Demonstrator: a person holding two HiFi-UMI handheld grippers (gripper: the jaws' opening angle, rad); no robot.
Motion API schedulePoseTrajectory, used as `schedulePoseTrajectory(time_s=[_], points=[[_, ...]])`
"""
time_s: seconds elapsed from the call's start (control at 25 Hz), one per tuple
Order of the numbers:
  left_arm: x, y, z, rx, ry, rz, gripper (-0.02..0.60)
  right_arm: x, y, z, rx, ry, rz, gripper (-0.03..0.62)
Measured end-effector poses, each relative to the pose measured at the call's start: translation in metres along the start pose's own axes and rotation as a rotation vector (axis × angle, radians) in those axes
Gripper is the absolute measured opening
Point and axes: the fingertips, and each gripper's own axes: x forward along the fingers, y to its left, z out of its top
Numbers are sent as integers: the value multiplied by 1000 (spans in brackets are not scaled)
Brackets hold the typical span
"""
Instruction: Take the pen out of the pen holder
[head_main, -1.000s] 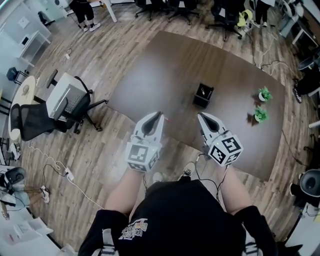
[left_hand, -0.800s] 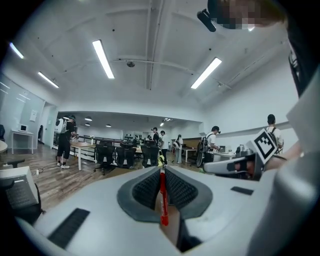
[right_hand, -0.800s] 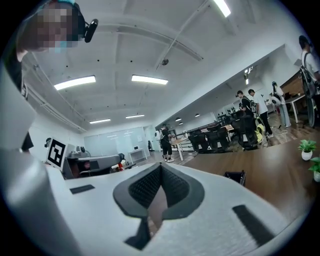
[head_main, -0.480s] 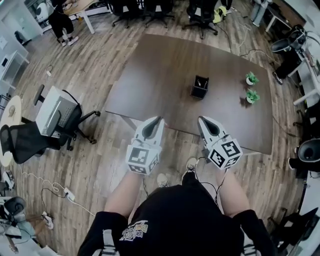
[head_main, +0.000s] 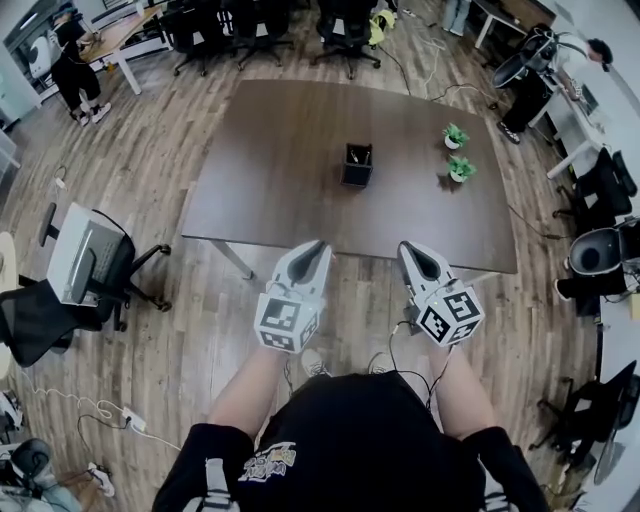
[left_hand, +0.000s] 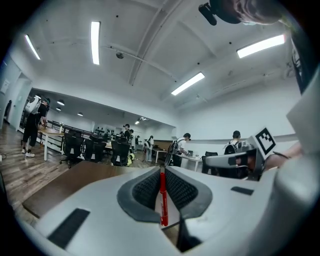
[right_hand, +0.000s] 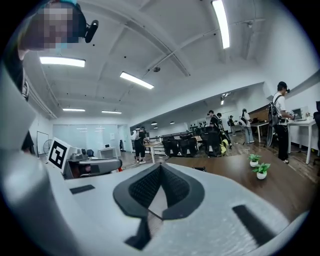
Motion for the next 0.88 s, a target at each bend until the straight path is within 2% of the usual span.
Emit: schedulePoseTrajectory(time_s=[0.32,0.88], points=[[1,-50,-4,16,25,18,26,-43,-18,2,15,-20,18,5],[-8,-146,-7,87,34,140,26,-113,-43,1,26,-54,172,5]])
